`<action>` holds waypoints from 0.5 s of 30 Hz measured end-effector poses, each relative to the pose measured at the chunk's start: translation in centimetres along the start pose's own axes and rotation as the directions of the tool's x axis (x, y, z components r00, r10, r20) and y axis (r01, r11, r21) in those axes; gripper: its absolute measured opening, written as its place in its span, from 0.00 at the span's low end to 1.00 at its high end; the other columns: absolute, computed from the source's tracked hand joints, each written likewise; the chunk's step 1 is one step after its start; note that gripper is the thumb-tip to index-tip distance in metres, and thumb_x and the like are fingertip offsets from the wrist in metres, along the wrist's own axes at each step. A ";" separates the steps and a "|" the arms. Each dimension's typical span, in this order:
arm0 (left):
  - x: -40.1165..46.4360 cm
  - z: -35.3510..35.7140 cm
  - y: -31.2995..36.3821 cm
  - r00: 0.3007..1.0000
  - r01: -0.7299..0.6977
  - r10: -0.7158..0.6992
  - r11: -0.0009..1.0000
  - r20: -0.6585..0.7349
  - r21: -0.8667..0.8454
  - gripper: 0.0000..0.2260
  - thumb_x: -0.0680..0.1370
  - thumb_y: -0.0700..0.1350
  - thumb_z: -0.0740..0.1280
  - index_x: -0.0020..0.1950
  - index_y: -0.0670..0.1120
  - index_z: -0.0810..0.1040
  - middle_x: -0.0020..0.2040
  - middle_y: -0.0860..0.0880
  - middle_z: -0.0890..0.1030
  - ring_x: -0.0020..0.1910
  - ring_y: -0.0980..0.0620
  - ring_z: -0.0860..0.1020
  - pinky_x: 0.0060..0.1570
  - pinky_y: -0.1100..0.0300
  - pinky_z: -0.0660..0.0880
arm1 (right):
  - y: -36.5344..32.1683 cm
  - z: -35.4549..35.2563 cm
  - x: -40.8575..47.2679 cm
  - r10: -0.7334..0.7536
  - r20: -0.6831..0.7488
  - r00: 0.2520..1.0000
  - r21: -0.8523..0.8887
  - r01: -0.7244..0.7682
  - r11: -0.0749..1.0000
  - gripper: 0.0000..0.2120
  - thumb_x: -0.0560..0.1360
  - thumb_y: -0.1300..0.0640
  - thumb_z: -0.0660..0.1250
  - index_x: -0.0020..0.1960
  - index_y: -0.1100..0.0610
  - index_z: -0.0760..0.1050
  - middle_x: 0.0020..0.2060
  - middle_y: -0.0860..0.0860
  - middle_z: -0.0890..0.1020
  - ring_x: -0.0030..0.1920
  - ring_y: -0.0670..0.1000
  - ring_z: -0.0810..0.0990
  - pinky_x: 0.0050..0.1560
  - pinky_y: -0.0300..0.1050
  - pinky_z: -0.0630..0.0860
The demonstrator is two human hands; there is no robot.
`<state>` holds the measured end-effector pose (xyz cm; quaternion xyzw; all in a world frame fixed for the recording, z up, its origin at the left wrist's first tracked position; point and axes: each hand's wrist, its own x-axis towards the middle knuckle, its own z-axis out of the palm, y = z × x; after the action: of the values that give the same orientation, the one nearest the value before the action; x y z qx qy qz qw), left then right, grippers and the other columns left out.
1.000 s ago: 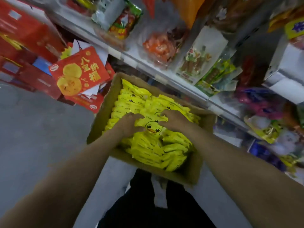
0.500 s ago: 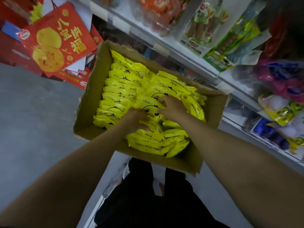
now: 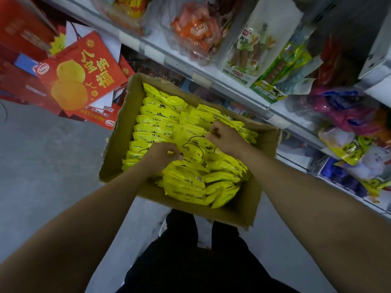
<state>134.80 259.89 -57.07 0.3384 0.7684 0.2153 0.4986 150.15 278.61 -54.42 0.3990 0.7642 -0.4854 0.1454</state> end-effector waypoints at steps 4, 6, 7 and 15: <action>-1.5 -2.0 1.9 1.000 -0.002 0.002 0.997 -0.001 -0.076 0.07 0.77 0.49 0.70 0.42 0.47 0.79 0.41 0.47 0.80 0.39 0.50 0.77 0.41 0.53 0.73 | -0.8 -1.8 -0.9 0.013 -0.096 0.995 0.067 -0.007 0.998 0.10 0.79 0.52 0.67 0.55 0.57 0.70 0.46 0.56 0.80 0.46 0.57 0.78 0.47 0.50 0.74; -2.5 -2.5 3.0 1.000 -0.011 0.010 0.992 -0.011 -0.125 0.07 0.79 0.50 0.67 0.42 0.51 0.77 0.40 0.48 0.78 0.35 0.56 0.73 0.38 0.57 0.68 | -1.4 -2.9 -1.9 0.007 -0.119 0.993 0.127 0.008 0.992 0.13 0.80 0.53 0.66 0.61 0.56 0.70 0.54 0.60 0.80 0.54 0.58 0.79 0.55 0.54 0.76; -2.9 -2.6 3.4 1.000 -0.010 0.007 0.988 -0.021 -0.154 0.07 0.79 0.51 0.66 0.42 0.52 0.76 0.43 0.47 0.79 0.38 0.55 0.74 0.40 0.57 0.69 | -1.6 -3.5 -2.4 0.003 -0.135 0.991 0.151 0.018 0.988 0.15 0.80 0.54 0.66 0.65 0.56 0.70 0.59 0.60 0.79 0.59 0.58 0.78 0.59 0.55 0.76; -7.5 -0.5 10.1 0.994 0.043 -0.079 0.914 -0.073 -0.404 0.16 0.77 0.58 0.66 0.53 0.45 0.79 0.62 0.52 0.75 0.58 0.51 0.71 0.45 0.59 0.68 | -1.7 -10.1 -8.3 0.053 -0.299 0.953 0.327 0.050 0.944 0.22 0.78 0.48 0.69 0.66 0.62 0.76 0.59 0.52 0.79 0.62 0.51 0.77 0.61 0.44 0.71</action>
<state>139.42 261.23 -45.50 0.1948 0.7391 0.3675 0.5298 155.84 282.97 -43.36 0.4879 0.6850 -0.5394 -0.0422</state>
